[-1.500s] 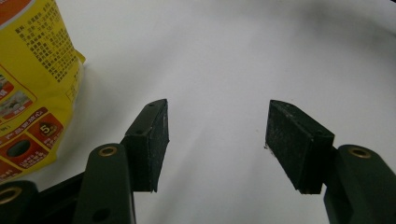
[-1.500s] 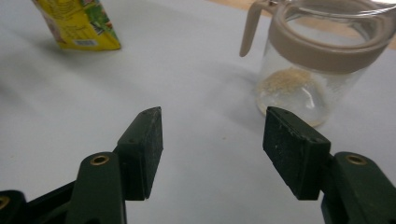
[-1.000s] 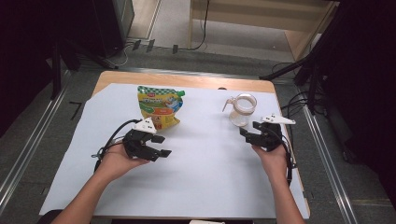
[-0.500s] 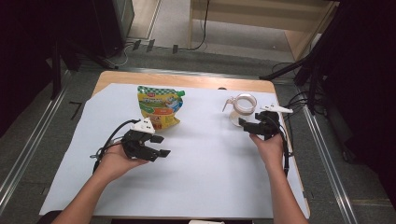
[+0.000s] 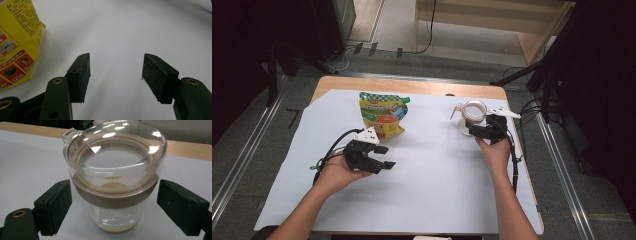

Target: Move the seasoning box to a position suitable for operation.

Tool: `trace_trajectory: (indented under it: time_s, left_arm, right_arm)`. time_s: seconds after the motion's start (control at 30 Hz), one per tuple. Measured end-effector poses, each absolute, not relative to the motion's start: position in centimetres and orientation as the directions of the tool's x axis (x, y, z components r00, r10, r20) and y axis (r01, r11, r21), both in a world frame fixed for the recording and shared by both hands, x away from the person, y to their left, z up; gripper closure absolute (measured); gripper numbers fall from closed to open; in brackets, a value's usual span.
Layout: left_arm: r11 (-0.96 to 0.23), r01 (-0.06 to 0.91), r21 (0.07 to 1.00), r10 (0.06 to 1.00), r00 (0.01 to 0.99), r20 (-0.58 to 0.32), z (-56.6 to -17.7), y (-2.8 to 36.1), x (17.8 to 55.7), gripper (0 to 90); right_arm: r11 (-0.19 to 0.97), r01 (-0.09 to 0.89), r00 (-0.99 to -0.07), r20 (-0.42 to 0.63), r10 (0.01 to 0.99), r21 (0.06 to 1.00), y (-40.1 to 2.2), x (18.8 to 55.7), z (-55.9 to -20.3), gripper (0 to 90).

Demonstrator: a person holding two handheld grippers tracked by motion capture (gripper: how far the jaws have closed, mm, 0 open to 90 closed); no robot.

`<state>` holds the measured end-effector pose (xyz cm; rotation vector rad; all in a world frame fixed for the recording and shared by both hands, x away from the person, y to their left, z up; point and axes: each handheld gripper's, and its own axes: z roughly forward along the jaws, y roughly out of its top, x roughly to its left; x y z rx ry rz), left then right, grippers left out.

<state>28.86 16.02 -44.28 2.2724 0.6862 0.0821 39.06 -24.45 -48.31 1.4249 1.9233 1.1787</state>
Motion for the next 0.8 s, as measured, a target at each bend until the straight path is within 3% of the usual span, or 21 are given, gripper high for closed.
trace_trajectory:
  time_s: [0.8]
  left_arm:
    - [-0.568, 0.472, 0.675, 0.516, 0.842, -0.155, -44.7, 16.4, 28.0, 40.7]
  right_arm:
    - [0.066, 0.48, -0.287, 0.085, 0.954, 0.875, -22.5, 41.3, -51.6, 10.0]
